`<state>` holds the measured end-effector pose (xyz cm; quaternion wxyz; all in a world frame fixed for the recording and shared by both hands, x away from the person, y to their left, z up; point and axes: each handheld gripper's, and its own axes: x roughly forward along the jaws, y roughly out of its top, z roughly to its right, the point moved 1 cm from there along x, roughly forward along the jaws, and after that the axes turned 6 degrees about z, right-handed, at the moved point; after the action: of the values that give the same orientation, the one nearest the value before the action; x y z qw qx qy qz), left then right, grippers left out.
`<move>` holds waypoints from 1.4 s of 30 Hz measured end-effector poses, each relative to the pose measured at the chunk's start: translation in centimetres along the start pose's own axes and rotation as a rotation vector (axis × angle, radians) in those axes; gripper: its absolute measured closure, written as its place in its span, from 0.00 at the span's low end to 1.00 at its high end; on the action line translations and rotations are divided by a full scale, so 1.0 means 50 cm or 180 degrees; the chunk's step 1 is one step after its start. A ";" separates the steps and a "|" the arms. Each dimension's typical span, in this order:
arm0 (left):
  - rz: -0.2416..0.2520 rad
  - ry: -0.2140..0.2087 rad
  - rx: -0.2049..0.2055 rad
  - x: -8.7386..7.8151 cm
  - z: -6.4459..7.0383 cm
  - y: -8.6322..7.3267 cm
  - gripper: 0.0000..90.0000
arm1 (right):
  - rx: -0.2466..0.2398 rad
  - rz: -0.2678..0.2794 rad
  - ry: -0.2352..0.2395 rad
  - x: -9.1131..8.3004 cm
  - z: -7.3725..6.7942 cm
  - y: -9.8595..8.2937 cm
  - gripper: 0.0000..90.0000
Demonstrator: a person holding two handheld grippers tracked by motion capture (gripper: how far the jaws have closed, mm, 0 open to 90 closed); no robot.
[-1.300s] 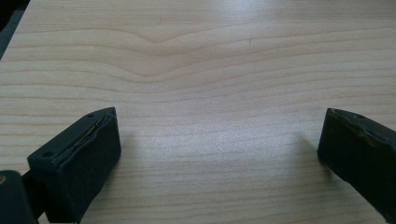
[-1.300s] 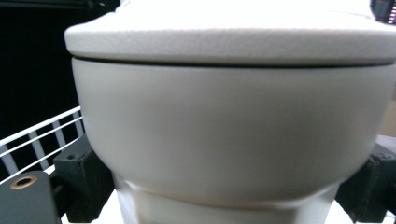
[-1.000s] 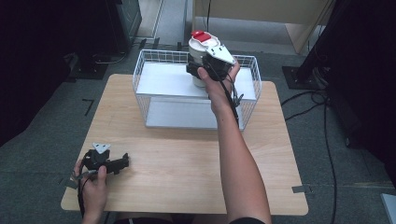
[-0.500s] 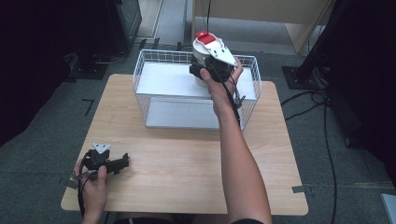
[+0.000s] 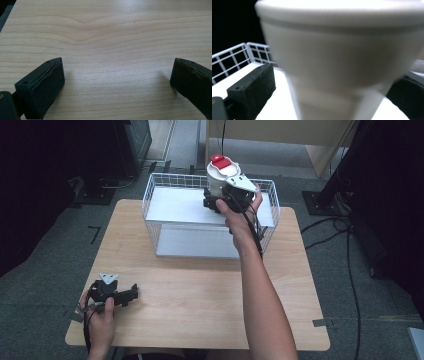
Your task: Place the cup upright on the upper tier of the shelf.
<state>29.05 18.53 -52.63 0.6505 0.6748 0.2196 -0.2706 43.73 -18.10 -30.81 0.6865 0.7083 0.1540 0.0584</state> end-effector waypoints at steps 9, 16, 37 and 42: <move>0.0000 0.0001 0.0000 0.000 0.000 0.000 0.00 | 0.0001 0.0005 0.0092 -0.057 0.007 -0.028 0.00; -0.0003 0.0001 0.0005 0.000 0.000 0.000 0.00 | 0.0039 0.0078 0.0096 -0.119 0.020 -0.053 0.00; -0.0015 0.0000 0.0011 0.000 0.000 0.000 0.00 | 0.0024 0.0060 -0.0118 -0.284 0.055 -0.180 0.00; -0.0010 0.0000 0.0013 0.000 0.000 0.000 0.00 | 0.0064 -0.0037 -0.0255 -0.317 0.090 -0.221 0.00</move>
<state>29.06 18.55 -52.62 0.6487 0.6757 0.2202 -0.2721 28.53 -27.00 -39.92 0.6853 0.7159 0.1312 0.0244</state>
